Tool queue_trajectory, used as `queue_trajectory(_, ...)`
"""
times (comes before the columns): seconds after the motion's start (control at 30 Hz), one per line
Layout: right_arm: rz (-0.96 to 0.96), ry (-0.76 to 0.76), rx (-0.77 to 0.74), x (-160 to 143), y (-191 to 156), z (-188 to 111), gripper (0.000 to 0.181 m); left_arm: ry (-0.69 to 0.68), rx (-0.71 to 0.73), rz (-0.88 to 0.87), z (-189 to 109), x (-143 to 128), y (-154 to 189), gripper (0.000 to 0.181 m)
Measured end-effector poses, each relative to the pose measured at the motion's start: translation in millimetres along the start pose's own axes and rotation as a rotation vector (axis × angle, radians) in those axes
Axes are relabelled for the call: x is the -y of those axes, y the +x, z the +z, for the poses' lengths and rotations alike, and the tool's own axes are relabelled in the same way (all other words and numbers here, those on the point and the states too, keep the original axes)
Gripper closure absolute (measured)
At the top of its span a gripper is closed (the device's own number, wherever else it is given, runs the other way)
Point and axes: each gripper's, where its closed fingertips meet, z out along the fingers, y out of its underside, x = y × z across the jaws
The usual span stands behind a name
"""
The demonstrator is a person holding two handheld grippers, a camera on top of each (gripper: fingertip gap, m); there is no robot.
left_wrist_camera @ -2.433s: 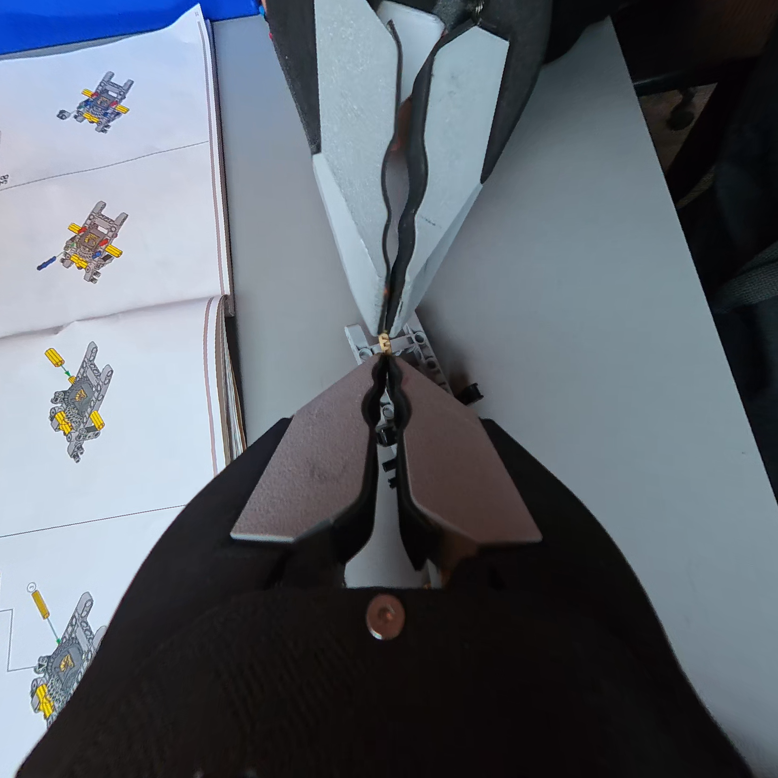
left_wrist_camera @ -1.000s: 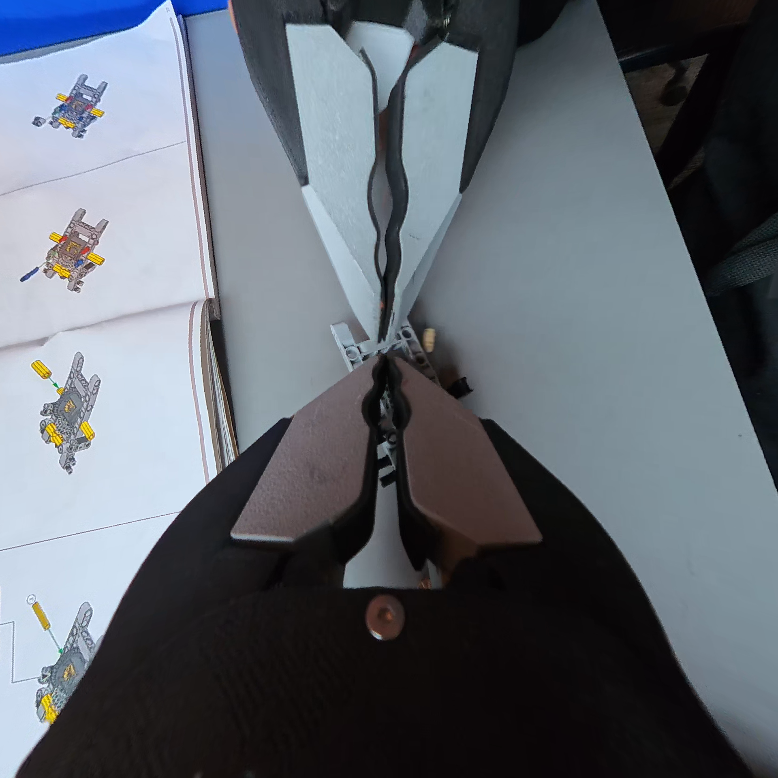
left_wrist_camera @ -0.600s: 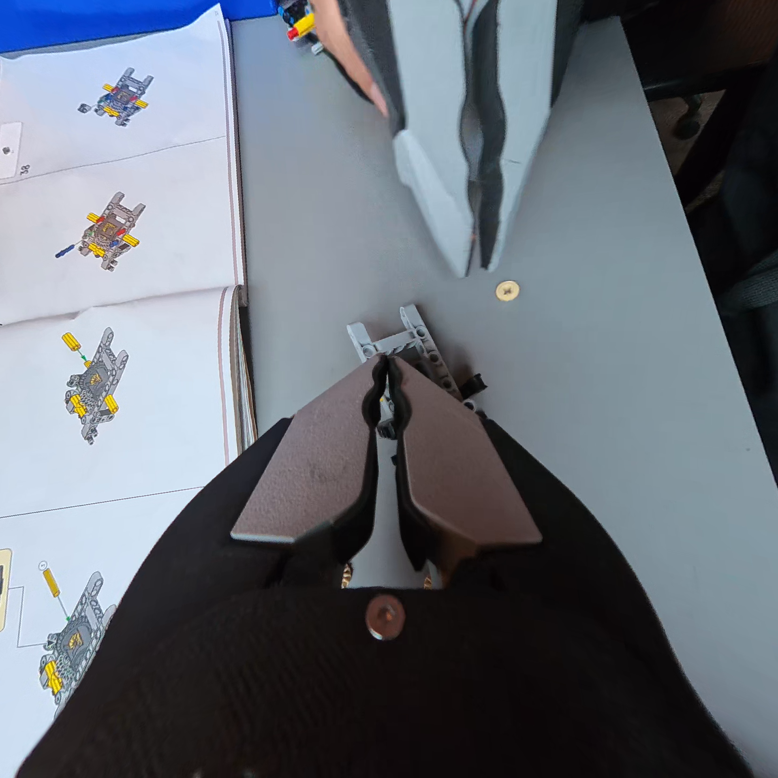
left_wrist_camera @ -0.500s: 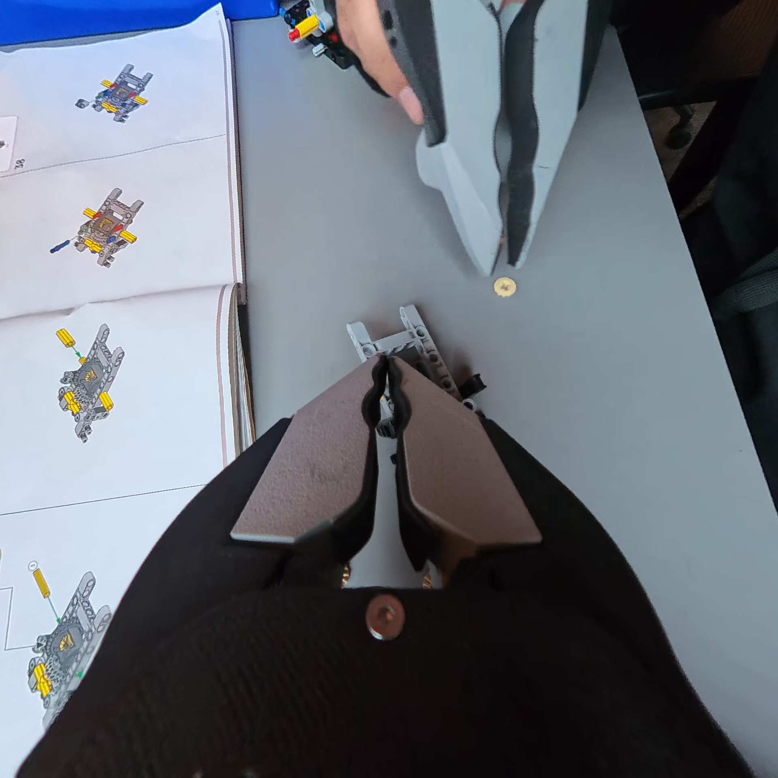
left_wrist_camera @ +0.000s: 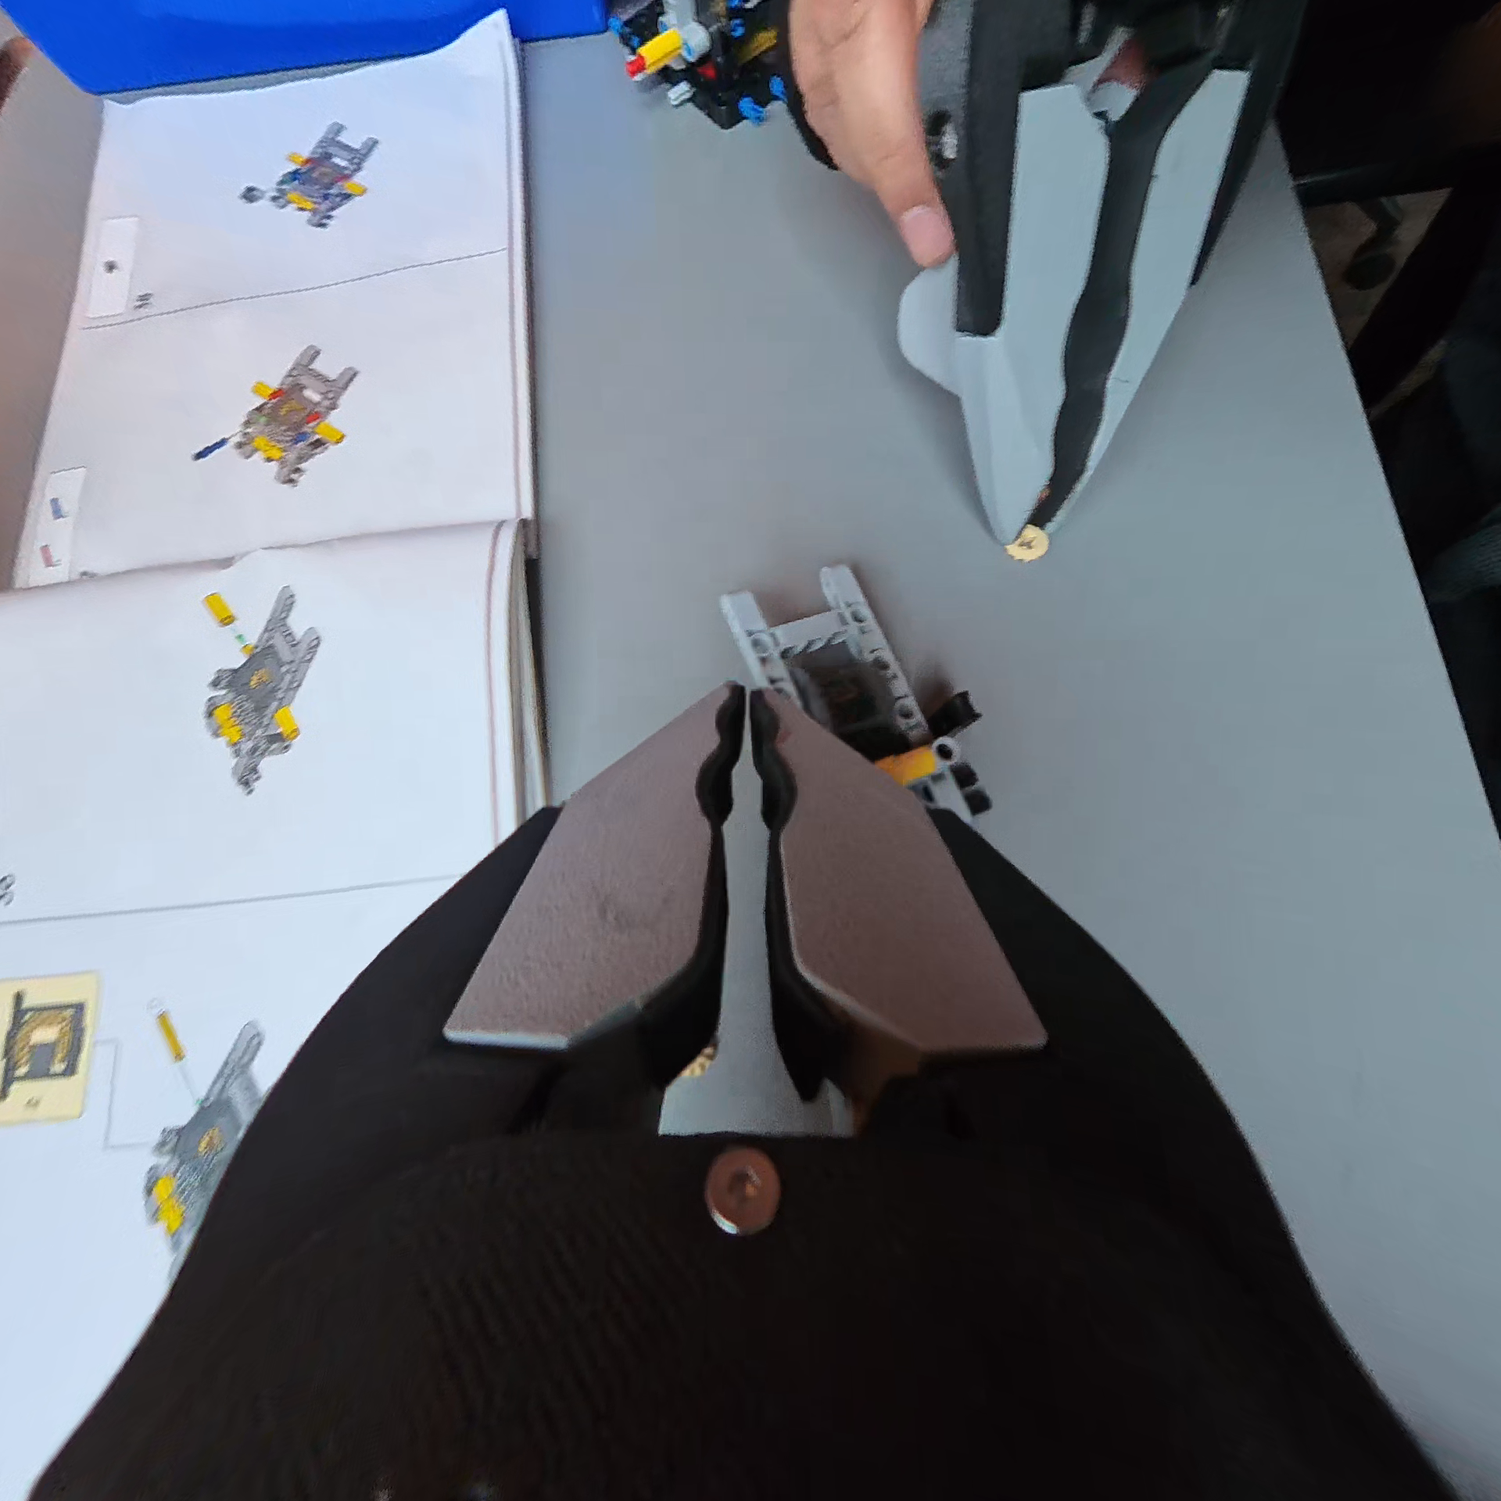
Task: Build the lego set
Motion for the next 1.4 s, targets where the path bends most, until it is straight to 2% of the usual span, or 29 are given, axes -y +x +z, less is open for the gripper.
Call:
queue_trajectory(0.17,0.030,0.010,-0.001,1.0,2.5,2.3,0.181,0.042,0.016,-0.061,-15.5,-4.0,-14.6,0.181)
queue_trajectory(0.4,0.128,0.077,0.010,-1.0,13.6,2.7,0.181,-0.021,0.006,-0.019,-8.5,-13.3,-7.6,0.180)
queue_trajectory(0.53,0.118,0.149,-0.005,19.0,14.5,3.1,0.177,-0.014,0.000,-0.026,-7.9,-12.4,-7.1,0.180)
queue_trajectory(0.77,0.053,0.107,-0.090,27.0,20.4,11.7,0.171,-0.001,-0.010,-0.033,-7.2,-9.2,-5.7,0.181)
queue_trajectory(0.9,0.053,0.096,-0.085,26.8,20.8,14.9,0.168,-0.005,-0.014,-0.027,-6.4,-8.6,-3.8,0.181)
queue_trajectory(1.13,0.044,0.073,-0.088,22.6,21.1,20.2,0.175,0.005,-0.023,-0.020,-8.1,-6.1,-1.0,0.180)
queue_trajectory(1.23,0.076,0.088,-0.073,22.8,21.5,20.4,0.175,0.019,-0.059,0.009,-8.9,-3.2,7.5,0.179)
queue_trajectory(1.4,0.216,0.150,-0.014,17.5,27.2,16.9,0.175,0.056,-0.174,0.152,-8.7,6.2,44.1,0.176)
